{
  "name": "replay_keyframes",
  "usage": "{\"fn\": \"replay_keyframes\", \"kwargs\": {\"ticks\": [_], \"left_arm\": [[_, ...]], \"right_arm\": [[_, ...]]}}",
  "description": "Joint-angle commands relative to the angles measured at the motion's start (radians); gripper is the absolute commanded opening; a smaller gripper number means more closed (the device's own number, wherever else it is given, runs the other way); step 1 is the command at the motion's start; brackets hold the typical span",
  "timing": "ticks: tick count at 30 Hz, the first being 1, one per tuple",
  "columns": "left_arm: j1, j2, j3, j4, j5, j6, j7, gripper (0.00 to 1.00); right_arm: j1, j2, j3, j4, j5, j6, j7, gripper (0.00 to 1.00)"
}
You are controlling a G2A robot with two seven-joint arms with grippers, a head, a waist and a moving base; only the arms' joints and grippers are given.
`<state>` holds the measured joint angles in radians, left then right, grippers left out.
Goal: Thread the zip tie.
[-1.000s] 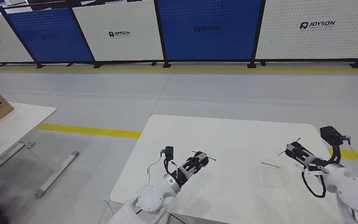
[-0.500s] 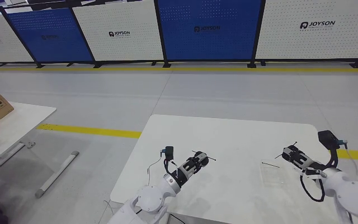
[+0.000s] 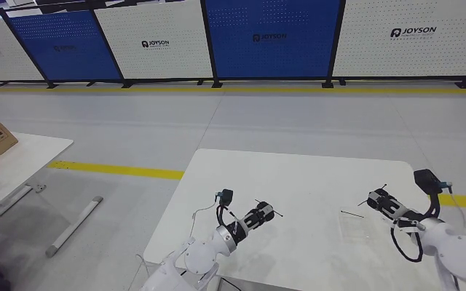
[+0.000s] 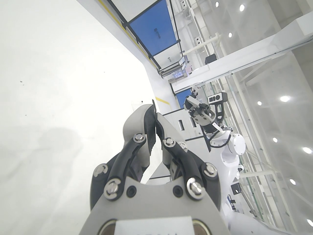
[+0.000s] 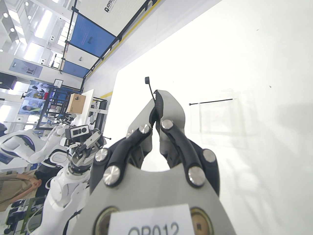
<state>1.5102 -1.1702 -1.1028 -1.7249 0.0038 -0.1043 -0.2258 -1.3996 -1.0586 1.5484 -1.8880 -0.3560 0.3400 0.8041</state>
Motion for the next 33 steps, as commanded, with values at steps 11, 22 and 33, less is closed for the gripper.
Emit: {"fn": "replay_keyframes", "kwargs": {"ticks": [11,22,33], "left_arm": [[0.0,0.0,0.0,0.0,0.0,0.0,-0.001,0.0],[0.0,0.0,0.0,0.0,0.0,0.0,-0.001,0.0],[0.0,0.0,0.0,0.0,0.0,0.0,-0.001,0.0]], "right_arm": [[-0.163,-0.02,-0.001,-0.126,0.07,0.0,-0.278,0.0],[-0.217,-0.024,-0.023,-0.166,0.017,0.0,-0.325,0.0],[-0.223,-0.033,-0.017,-0.15,0.1,-0.008,-0.395,0.0]]}}
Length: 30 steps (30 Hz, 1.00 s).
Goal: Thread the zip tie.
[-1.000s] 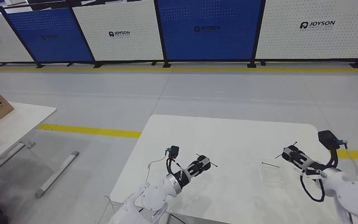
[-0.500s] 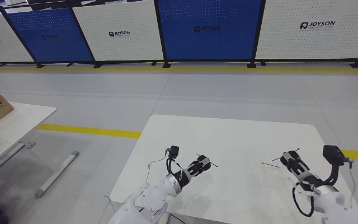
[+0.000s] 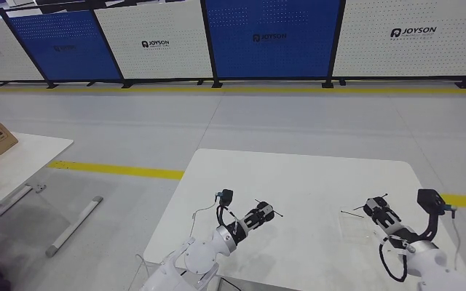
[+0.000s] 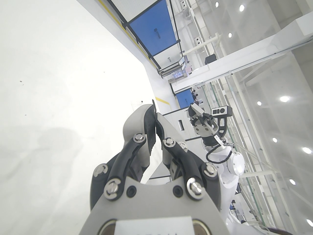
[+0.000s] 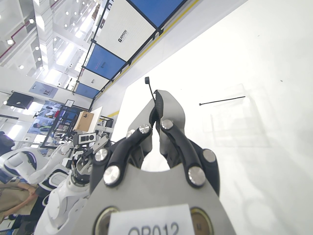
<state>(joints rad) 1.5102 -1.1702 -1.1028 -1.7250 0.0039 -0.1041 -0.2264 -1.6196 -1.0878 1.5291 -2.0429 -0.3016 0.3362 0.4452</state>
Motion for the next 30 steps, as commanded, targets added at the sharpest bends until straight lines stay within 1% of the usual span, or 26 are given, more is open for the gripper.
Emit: {"fn": "replay_keyframes", "kwargs": {"ticks": [1,3,4,7,10,11,12,14,15,28,30], "left_arm": [[0.0,0.0,0.0,0.0,0.0,0.0,0.0,0.0],[0.0,0.0,0.0,0.0,0.0,0.0,0.0,0.0],[0.0,0.0,0.0,0.0,0.0,0.0,0.0,0.0],[0.0,0.0,0.0,0.0,0.0,0.0,0.0,0.0],[0.0,0.0,0.0,0.0,0.0,0.0,0.0,0.0],[0.0,0.0,0.0,0.0,0.0,0.0,0.0,0.0],[0.0,0.0,0.0,0.0,0.0,0.0,0.0,0.0],[0.0,0.0,0.0,0.0,0.0,0.0,0.0,0.0],[0.0,0.0,0.0,0.0,0.0,0.0,0.0,0.0],[0.0,0.0,0.0,0.0,0.0,0.0,0.0,0.0],[-0.003,0.0,0.006,0.003,0.012,0.003,-0.003,0.0]], "right_arm": [[-0.01,-0.007,0.003,0.007,0.073,-0.011,-0.065,0.0],[-0.031,-0.015,0.002,0.005,0.128,-0.027,-0.121,0.0],[-0.043,-0.017,-0.002,0.002,0.129,-0.031,-0.145,0.0],[-0.097,-0.025,-0.044,-0.033,0.123,-0.048,-0.213,0.0],[-0.135,-0.032,-0.074,-0.045,0.137,-0.073,-0.274,0.0],[-0.143,-0.035,-0.082,-0.044,0.144,-0.082,-0.296,0.0],[-0.151,-0.04,-0.094,-0.041,0.184,-0.095,-0.314,0.0],[-0.157,-0.046,-0.107,-0.027,0.26,-0.111,-0.317,0.0],[-0.153,-0.047,-0.11,-0.01,0.266,-0.111,-0.312,0.0],[-0.153,-0.047,-0.11,-0.01,0.266,-0.111,-0.312,0.0],[-0.153,-0.047,-0.11,-0.01,0.266,-0.111,-0.312,0.0]]}}
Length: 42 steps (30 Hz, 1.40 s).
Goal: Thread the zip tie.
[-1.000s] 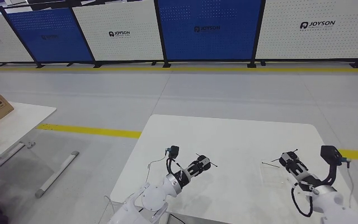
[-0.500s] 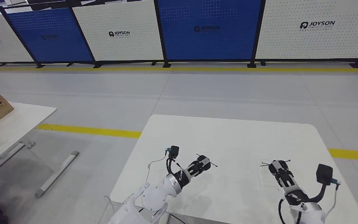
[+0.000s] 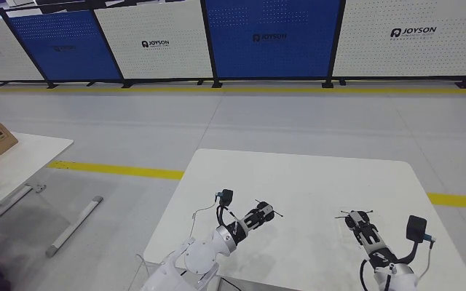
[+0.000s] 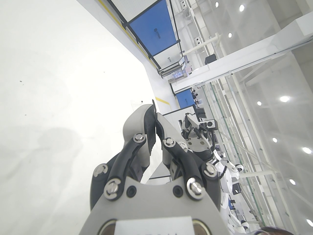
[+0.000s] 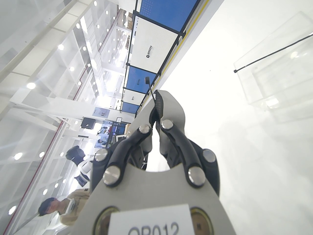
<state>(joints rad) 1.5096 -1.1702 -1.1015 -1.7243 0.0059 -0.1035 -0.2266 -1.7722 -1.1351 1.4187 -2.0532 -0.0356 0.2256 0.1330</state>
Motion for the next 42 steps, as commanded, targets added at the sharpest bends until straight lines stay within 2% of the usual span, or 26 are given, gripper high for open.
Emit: {"fn": "replay_keyframes", "kwargs": {"ticks": [1,5,8,17,18,21,23,34,39,42], "left_arm": [[-0.007,0.0,0.009,0.007,0.026,0.004,-0.005,0.0],[-0.02,-0.002,0.034,0.028,0.049,0.001,-0.035,0.0],[-0.026,-0.005,0.045,0.044,0.034,-0.008,-0.031,0.0],[-0.026,-0.005,0.045,0.044,0.034,-0.008,-0.031,0.0],[-0.028,-0.005,0.045,0.044,0.043,-0.01,-0.024,0.0],[-0.032,-0.004,0.064,0.047,0.161,-0.036,0.023,0.0],[-0.03,-0.005,0.074,0.05,0.199,-0.052,0.047,0.0],[-0.03,-0.005,0.074,0.05,0.199,-0.052,0.047,0.0],[-0.03,-0.005,0.074,0.05,0.199,-0.052,0.047,0.0],[-0.03,-0.005,0.074,0.05,0.199,-0.052,0.047,0.0]], "right_arm": [[0.0,0.0,0.0,0.0,0.0,0.0,0.0,0.0],[0.0,0.0,0.0,0.0,0.0,0.0,0.0,0.0],[0.0,0.0,0.0,0.0,0.0,0.0,0.0,0.0],[0.0,0.0,0.0,0.0,0.0,0.0,0.0,0.0],[0.0,0.0,0.0,0.0,0.0,0.0,0.0,0.0],[0.0,0.0,0.0,0.0,0.0,0.0,0.0,0.0],[0.0,0.0,0.0,0.0,0.0,0.0,0.0,0.0],[0.0,0.0,0.0,0.0,0.0,0.0,0.0,0.0],[-0.032,-0.005,-0.025,-0.004,-0.019,-0.041,-0.033,0.0],[-0.073,-0.009,-0.051,-0.022,-0.083,-0.08,-0.107,0.0]]}}
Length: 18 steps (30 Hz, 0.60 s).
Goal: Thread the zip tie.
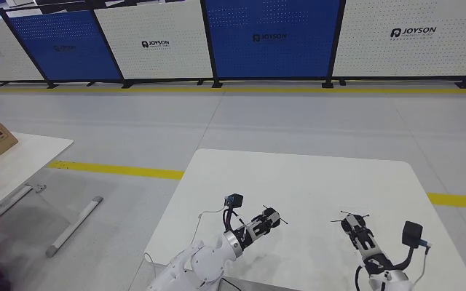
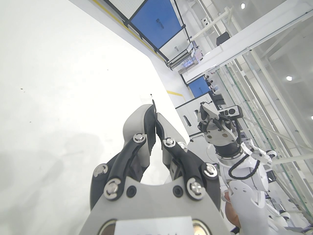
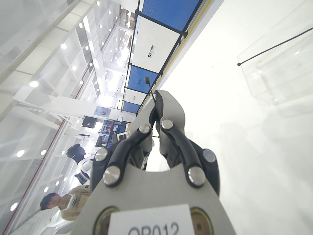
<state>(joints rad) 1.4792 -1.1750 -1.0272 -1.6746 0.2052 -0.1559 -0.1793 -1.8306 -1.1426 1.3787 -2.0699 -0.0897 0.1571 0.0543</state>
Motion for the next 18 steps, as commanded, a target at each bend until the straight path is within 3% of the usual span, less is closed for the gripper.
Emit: {"fn": "replay_keyframes", "kwargs": {"ticks": [1,6,18], "left_arm": [[0.0,0.0,0.0,0.0,0.0,0.0,0.0,0.0],[0.0,0.0,0.0,0.0,0.0,0.0,0.0,0.0],[0.0,0.0,0.0,0.0,0.0,0.0,0.0,0.0]], "right_arm": [[-0.03,-0.004,-0.025,-0.014,-0.049,-0.025,-0.06,0.0],[-0.074,-0.011,-0.085,-0.02,-0.148,-0.063,-0.149,0.0],[-0.065,-0.015,-0.101,0.003,-0.12,-0.058,-0.128,0.0]]}}
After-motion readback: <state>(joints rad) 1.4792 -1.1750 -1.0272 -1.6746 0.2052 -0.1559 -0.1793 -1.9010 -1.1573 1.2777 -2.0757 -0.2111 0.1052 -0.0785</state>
